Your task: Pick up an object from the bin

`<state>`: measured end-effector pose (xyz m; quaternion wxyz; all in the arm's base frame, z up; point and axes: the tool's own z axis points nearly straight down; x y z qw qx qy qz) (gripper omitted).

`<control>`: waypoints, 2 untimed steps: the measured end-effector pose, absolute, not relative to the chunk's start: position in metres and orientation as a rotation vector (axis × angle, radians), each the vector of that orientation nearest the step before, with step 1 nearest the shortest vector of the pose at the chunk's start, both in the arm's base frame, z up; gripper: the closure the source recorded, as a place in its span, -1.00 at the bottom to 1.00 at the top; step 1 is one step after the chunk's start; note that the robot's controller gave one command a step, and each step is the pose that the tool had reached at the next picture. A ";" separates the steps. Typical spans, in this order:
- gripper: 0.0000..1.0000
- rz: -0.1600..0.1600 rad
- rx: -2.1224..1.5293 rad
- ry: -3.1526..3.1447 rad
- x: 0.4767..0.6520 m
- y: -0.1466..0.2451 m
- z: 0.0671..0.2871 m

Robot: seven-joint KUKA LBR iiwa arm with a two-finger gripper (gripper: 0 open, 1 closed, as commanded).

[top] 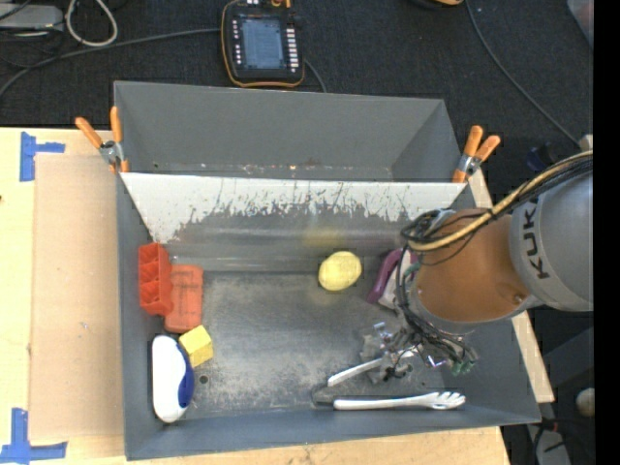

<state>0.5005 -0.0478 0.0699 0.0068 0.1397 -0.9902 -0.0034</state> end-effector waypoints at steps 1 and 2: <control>1.00 -0.012 0.450 -3.098 0.513 -0.044 0.129; 1.00 -0.021 0.440 -3.080 0.507 -0.048 0.147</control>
Offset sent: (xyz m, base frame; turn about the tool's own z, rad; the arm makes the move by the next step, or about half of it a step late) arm 0.0006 -0.0219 0.1788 0.0175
